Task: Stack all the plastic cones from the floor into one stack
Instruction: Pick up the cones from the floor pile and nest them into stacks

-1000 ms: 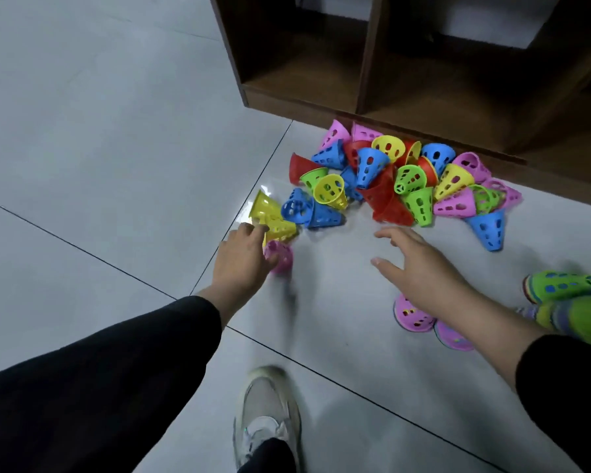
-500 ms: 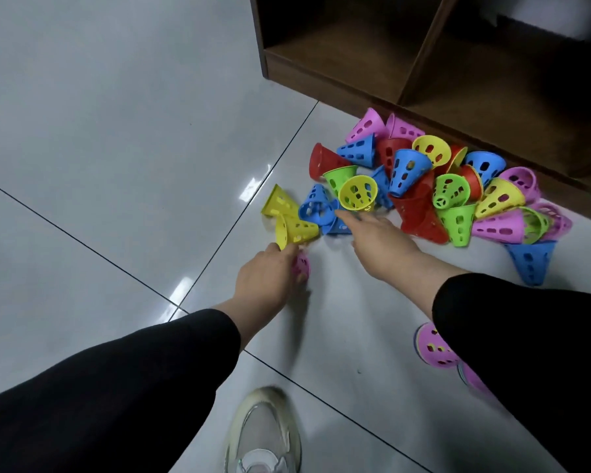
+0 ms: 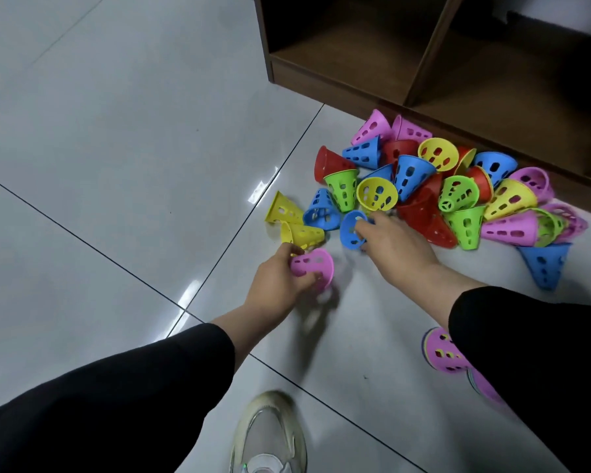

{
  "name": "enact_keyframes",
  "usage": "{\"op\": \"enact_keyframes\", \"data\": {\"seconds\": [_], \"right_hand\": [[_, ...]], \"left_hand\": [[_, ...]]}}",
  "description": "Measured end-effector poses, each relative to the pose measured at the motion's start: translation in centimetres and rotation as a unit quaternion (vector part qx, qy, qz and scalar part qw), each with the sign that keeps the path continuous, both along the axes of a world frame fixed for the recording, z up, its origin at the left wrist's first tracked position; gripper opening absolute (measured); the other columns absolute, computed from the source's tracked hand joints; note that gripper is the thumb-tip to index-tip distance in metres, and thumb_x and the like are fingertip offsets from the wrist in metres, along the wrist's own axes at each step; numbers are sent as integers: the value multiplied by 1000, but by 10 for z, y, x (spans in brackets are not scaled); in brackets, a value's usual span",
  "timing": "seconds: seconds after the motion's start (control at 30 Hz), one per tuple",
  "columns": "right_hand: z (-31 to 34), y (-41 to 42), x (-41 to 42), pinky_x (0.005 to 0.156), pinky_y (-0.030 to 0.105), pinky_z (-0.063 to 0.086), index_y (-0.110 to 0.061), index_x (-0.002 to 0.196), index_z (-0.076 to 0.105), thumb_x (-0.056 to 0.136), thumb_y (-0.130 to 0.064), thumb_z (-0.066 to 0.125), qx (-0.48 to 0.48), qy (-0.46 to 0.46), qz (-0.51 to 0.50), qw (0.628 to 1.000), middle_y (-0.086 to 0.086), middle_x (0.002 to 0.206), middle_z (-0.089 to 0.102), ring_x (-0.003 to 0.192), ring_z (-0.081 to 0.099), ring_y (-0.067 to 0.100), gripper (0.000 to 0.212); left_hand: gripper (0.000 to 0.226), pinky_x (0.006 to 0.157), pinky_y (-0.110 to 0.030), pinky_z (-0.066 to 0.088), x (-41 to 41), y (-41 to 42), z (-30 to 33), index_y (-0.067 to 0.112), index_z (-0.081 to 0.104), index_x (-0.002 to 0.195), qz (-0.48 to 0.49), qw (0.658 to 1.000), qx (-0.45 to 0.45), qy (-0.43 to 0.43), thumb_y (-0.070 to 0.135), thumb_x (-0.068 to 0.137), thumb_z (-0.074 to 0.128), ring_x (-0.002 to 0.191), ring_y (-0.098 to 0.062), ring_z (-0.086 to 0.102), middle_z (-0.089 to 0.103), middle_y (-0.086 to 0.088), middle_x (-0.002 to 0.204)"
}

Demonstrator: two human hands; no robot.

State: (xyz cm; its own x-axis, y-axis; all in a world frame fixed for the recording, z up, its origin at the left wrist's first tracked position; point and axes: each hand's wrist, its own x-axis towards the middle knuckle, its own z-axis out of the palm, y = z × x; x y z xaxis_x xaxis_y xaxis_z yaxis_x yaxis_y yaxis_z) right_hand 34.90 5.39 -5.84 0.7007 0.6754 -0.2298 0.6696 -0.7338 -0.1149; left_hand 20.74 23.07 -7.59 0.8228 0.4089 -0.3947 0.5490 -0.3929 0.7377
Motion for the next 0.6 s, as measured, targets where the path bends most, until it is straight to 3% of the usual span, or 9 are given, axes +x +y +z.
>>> {"op": "enact_keyframes", "data": {"seconds": [0.07,0.17,0.23,0.3,0.37,0.43,0.5,0.6], "right_hand": [[4,-13,-2,74,39,47,-15,109,55,97,-18,58,113,28,-55,992,6,115,52,99,54,28,13],[18,-26,-8,76,37,44,-16,100,56,100,-22,56,308,159,-185,919,-2,98,55,81,52,16,6],[29,-31,-16,75,48,49,-16,100,57,102,-26,52,350,239,-219,879,5,84,58,74,54,22,11],[38,-35,-26,83,57,52,-15,104,61,103,-28,49,350,279,-232,864,16,93,64,89,60,34,17],[43,-38,-34,86,60,52,-14,105,62,104,-31,46,334,310,-233,859,19,103,64,103,60,36,24],[46,-38,-41,89,60,50,-7,106,61,106,-33,42,311,334,-235,858,20,107,63,108,58,37,32],[47,-36,-46,96,58,48,-5,110,60,107,-37,38,298,357,-243,851,18,113,63,112,58,34,39],[46,-34,-53,106,48,46,-15,127,60,106,-47,33,282,404,-252,833,5,127,63,120,56,19,47]], "left_hand": [[38,68,-15,51,1,-11,7,29,60,100,88,986,-135,-34,31,68,80,76,-5,65,71,10,86],[46,85,-37,59,5,-26,13,18,62,109,174,931,-313,-67,18,67,81,88,-17,68,72,-2,102],[50,89,-42,58,7,-33,19,12,60,112,216,894,-384,-78,16,67,82,92,-24,69,68,-12,111],[49,87,-37,58,10,-39,23,10,58,117,236,859,-446,-84,10,73,81,97,-27,71,65,-16,118],[46,89,-36,57,12,-44,26,9,57,122,212,846,-481,-88,6,81,76,100,-27,70,65,-18,121],[47,90,-34,56,13,-47,29,13,59,124,130,878,-453,-85,16,81,76,102,-23,69,68,-12,119],[48,78,-23,54,14,-48,33,23,62,123,29,930,-357,-80,32,79,77,95,-13,68,73,-1,112],[42,66,-18,50,19,-41,39,25,63,115,-29,953,-293,-70,40,79,79,83,-9,65,73,6,98]]}}
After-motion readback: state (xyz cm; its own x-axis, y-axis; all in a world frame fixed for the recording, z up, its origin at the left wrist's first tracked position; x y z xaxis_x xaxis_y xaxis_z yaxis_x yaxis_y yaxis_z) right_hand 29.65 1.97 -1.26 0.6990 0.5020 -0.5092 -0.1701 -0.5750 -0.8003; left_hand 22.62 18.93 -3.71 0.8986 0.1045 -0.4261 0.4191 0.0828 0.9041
